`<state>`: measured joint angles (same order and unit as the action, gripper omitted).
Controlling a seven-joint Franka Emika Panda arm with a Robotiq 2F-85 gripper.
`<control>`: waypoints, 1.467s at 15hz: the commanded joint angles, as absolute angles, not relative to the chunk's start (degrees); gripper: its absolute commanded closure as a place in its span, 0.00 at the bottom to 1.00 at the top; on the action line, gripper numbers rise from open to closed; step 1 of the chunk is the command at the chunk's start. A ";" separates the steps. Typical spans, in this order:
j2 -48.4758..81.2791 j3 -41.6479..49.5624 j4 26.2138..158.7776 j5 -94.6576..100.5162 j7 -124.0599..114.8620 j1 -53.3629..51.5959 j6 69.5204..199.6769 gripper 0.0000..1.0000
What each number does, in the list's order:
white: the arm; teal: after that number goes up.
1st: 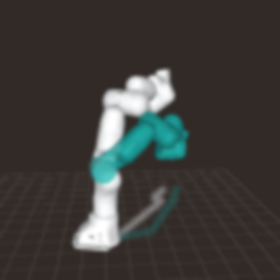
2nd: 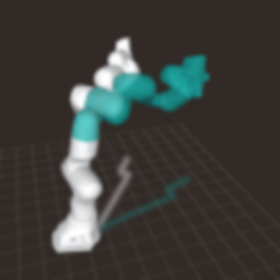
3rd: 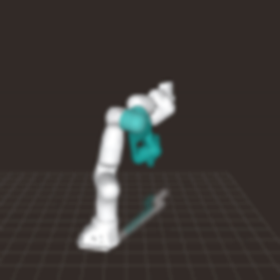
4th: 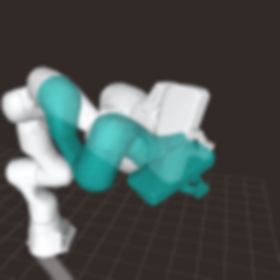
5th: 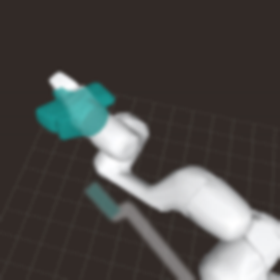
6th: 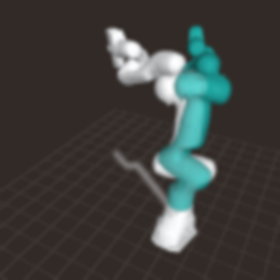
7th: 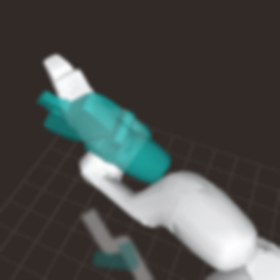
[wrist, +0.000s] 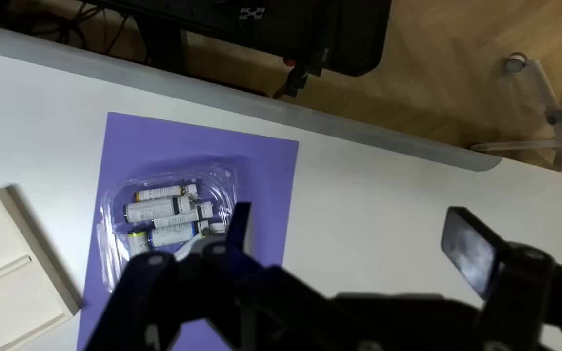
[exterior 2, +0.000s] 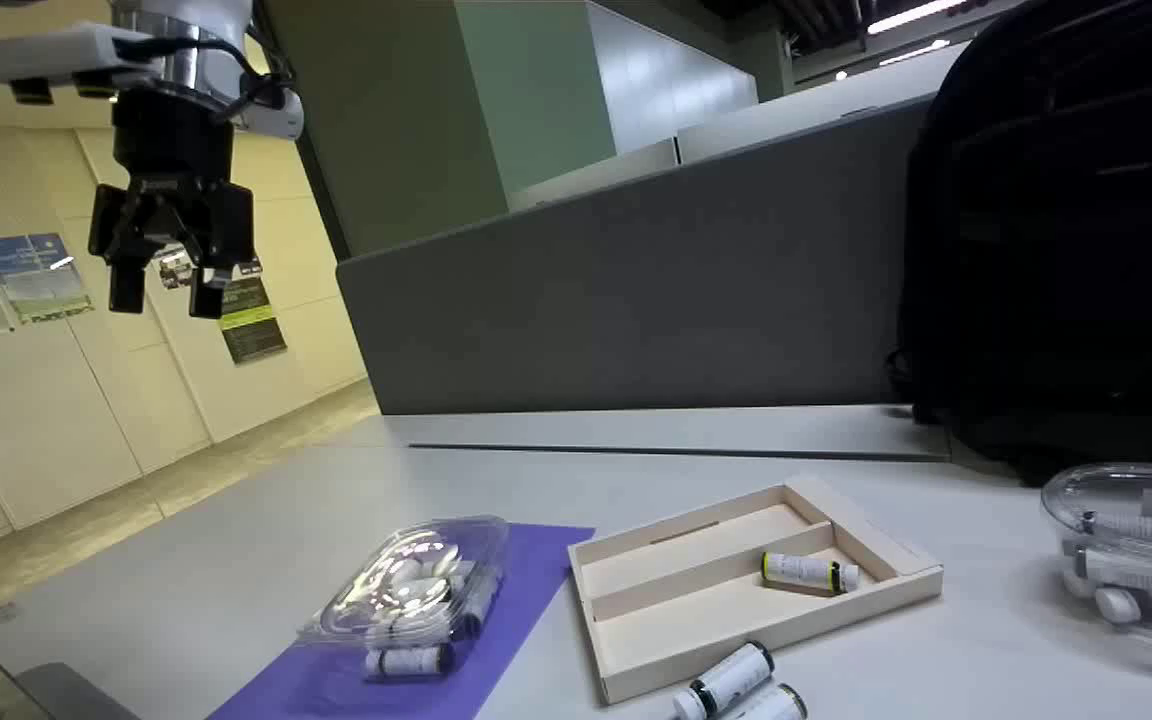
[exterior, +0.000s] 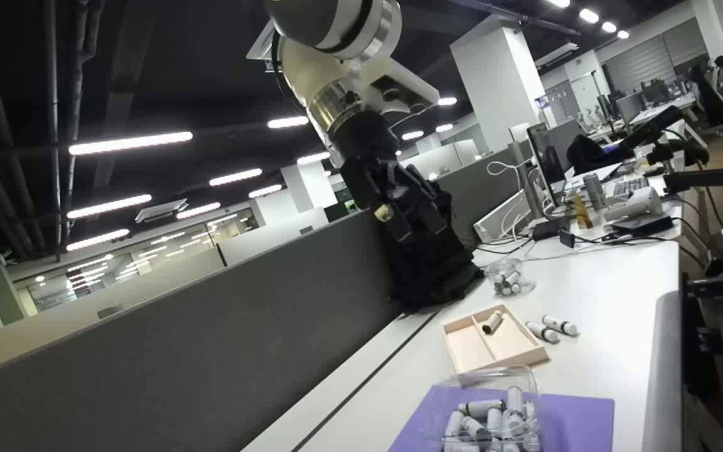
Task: Take a bottle from the tray and place it on the table
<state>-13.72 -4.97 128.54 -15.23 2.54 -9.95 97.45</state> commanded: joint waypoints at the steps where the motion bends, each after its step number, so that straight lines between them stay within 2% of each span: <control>1: -13.69 -5.68 128.46 -15.36 2.67 -9.17 97.43 0.00; 11: -14.06 -5.94 129.05 -14.31 1.51 -8.88 98.91 0.00; 22: -14.40 0.07 138.67 9.17 -6.19 4.36 127.15 0.00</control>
<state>-13.88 -1.94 136.61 4.29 -2.22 1.25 121.31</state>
